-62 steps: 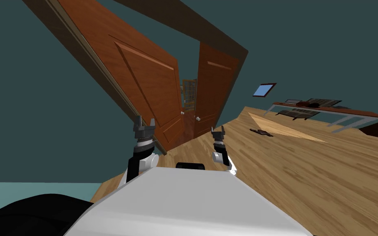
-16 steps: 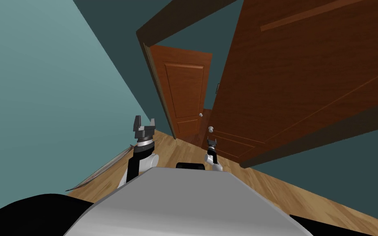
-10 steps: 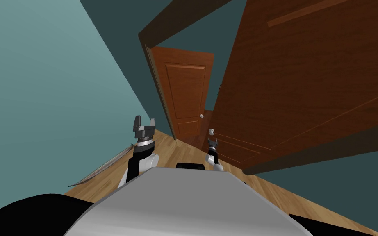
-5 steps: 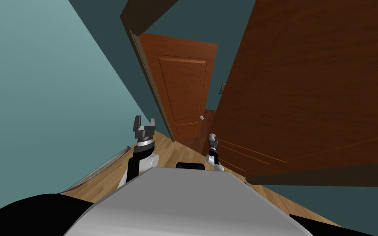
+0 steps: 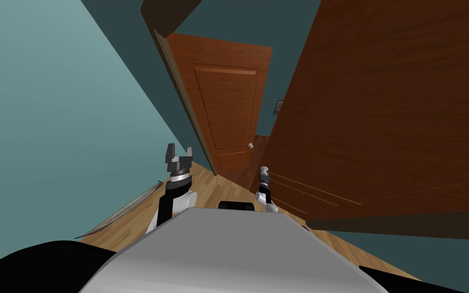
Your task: Push the door open
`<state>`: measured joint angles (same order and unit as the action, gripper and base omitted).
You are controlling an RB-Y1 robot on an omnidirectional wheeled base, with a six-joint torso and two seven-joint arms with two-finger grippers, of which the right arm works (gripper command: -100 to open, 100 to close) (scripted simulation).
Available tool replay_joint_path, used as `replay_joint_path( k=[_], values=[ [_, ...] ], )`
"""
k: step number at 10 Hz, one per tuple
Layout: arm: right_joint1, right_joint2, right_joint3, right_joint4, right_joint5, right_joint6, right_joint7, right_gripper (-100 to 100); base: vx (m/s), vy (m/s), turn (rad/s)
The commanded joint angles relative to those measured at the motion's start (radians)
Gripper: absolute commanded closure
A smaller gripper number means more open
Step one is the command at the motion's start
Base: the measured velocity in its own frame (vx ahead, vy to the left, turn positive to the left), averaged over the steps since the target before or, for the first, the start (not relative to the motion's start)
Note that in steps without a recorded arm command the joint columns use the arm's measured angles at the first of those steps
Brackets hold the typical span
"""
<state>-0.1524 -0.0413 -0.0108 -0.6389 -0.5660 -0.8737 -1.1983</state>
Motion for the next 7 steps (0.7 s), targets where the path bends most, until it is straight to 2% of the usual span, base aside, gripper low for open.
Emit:
replay_joint_path(
  k=[1,2,3,6,7],
  values=[
    [0.005,0.002,0.000,0.001,0.000,-0.003,0.000,100,0.000,0.000,0.000],
    [0.005,0.002,0.000,0.001,0.000,-0.003,0.000,100,0.000,0.000,0.000],
    [-0.002,-0.007,-0.018,0.003,-0.014,-0.009,0.011,100,0.088,0.001,0.062],
    [-0.005,-0.012,-0.036,0.006,-0.028,-0.018,0.022,100,0.142,-0.026,0.036],
    [-0.008,-0.017,-0.058,0.009,-0.046,-0.030,0.035,100,0.169,-0.038,0.059]
  ],
)
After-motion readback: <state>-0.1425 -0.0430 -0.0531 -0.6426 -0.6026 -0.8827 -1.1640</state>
